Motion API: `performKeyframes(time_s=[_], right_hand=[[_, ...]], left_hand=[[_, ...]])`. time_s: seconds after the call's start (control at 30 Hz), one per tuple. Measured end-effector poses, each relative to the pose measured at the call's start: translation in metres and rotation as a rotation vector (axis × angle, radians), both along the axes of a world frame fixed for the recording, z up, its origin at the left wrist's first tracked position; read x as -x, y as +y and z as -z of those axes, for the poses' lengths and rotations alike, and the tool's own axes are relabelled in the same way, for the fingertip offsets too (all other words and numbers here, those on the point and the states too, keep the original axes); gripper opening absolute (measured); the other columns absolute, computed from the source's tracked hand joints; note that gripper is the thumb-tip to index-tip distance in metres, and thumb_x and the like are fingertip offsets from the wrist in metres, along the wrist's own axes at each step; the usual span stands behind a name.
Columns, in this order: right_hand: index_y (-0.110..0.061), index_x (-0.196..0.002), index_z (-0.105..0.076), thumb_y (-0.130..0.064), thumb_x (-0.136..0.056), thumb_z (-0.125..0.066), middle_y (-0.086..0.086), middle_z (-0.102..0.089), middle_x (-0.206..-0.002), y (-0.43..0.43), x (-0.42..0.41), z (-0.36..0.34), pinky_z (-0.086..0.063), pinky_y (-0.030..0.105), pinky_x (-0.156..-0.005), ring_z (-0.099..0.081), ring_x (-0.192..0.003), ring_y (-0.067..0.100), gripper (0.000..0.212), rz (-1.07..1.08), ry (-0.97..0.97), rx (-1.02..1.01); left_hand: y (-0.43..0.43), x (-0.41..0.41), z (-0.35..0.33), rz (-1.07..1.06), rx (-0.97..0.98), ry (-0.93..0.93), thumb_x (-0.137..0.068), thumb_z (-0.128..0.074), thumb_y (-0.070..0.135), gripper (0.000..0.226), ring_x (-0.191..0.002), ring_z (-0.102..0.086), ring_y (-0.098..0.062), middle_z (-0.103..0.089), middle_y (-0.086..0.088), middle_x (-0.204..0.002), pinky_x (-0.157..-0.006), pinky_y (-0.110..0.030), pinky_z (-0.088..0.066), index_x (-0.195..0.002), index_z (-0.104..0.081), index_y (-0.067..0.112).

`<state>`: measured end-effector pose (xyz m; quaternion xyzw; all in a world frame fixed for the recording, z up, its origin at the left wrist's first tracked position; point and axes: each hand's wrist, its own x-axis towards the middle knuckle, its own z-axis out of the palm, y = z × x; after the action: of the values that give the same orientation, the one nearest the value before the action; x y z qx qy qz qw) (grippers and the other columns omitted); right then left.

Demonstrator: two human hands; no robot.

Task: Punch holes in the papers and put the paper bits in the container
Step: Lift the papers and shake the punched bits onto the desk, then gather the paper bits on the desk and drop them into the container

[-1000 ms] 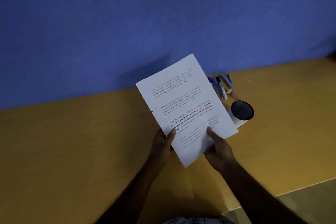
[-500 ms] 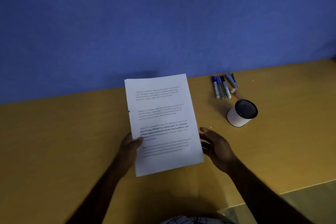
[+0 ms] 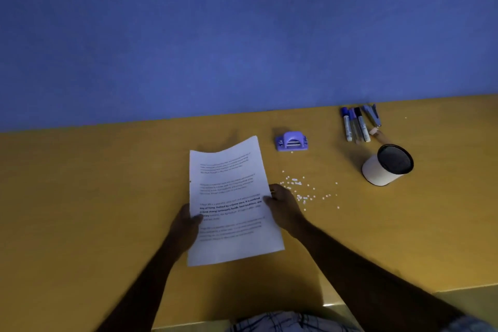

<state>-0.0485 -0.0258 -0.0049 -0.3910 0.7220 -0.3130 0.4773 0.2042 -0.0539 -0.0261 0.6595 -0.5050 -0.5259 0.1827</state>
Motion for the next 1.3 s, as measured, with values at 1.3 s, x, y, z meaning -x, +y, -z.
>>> performKeyframes(time_s=[1.3], right_hand=[[-0.014,-0.11,-0.064,-0.019,-0.087,-0.064,0.001,-0.064,-0.098,0.044,0.066,0.02,-0.045,0.024,-0.078,-0.055,-0.086,0.012,0.023,-0.309,0.585,0.247]], left_hand=[[0.024,0.037,0.007,0.307,0.608,-0.508,-0.088,-0.061,0.039,0.052,-0.127,-0.046,-0.024,-0.05,-0.005,-0.135,-0.104,-0.047,-0.042,-0.134,-0.045,0.02]])
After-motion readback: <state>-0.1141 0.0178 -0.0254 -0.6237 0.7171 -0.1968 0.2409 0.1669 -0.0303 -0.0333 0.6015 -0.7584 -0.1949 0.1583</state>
